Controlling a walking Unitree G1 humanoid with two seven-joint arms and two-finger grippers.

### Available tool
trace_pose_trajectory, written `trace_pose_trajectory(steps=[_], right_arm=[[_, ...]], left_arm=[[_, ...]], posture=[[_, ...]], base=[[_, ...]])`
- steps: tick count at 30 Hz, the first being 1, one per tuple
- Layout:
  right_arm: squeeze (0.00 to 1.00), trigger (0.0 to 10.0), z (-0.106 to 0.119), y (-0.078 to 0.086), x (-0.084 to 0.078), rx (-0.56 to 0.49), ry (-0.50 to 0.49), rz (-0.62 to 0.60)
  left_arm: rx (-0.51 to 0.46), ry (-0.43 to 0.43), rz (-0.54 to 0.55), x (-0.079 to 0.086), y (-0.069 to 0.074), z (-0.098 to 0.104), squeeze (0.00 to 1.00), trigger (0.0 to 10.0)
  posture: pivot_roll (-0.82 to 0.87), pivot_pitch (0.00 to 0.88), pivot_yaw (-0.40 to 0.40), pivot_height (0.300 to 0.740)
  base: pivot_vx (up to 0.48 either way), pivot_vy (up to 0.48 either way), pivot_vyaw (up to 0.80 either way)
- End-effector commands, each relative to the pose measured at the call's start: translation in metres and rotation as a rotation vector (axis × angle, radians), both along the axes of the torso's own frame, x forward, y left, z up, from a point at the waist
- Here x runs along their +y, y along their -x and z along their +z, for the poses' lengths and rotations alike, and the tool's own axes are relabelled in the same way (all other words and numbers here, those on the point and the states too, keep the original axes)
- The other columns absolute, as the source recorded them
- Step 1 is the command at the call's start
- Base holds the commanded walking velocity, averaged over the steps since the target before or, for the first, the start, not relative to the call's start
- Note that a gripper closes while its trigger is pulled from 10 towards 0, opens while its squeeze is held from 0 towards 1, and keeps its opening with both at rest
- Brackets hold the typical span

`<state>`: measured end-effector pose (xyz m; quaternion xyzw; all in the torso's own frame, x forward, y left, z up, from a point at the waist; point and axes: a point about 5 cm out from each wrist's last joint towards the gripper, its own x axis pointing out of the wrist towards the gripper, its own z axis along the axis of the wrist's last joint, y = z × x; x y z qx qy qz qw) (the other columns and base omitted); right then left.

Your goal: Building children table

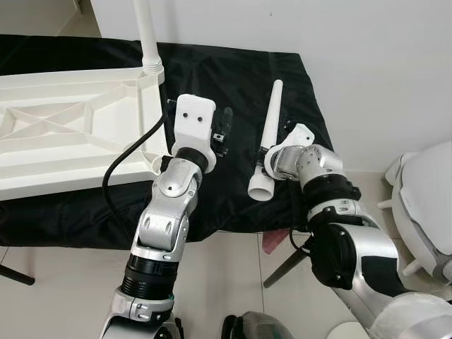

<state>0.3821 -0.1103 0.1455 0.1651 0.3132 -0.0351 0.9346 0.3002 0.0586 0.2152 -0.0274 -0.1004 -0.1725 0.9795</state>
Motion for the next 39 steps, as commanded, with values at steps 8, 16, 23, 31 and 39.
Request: trace_pose_trajectory(steps=[8, 16, 23, 31, 39], right_arm=[[0.00, 10.0, 0.024, 0.001, -0.042, -0.481, 0.108, -0.093], [0.00, 10.0, 0.038, 0.007, -0.051, -0.657, 0.092, -0.037], [0.00, 10.0, 0.049, 0.015, -0.045, -0.817, 0.132, 0.061], [0.00, 10.0, 0.061, 0.039, -0.018, -1.056, 0.176, 0.360], [0.00, 10.0, 0.059, 0.051, -0.010, -1.111, 0.222, 0.540]], left_arm=[[0.041, 0.031, -0.217, -0.025, -0.006, 0.017, 0.00, 10.0], [0.053, 0.071, -0.339, -0.030, -0.013, 0.029, 0.00, 10.0], [0.078, 0.099, -0.421, -0.033, -0.015, 0.037, 1.00, 10.0], [0.108, 0.053, -0.679, -0.051, 0.006, 0.040, 0.00, 10.0], [0.121, 0.137, -0.853, -0.052, 0.016, 0.056, 0.00, 10.0]], posture=[[-0.12, 0.058, -0.043, 0.740], [-0.13, 0.065, -0.032, 0.740], [-0.13, 0.070, -0.021, 0.740], [-0.13, 0.077, -0.024, 0.740], [-0.13, 0.081, -0.023, 0.740]], base=[[0.000, 0.000, 0.00], [0.000, 0.000, 0.00], [0.000, 0.000, 0.00], [0.000, 0.000, 0.00], [0.000, 0.000, 0.00]])
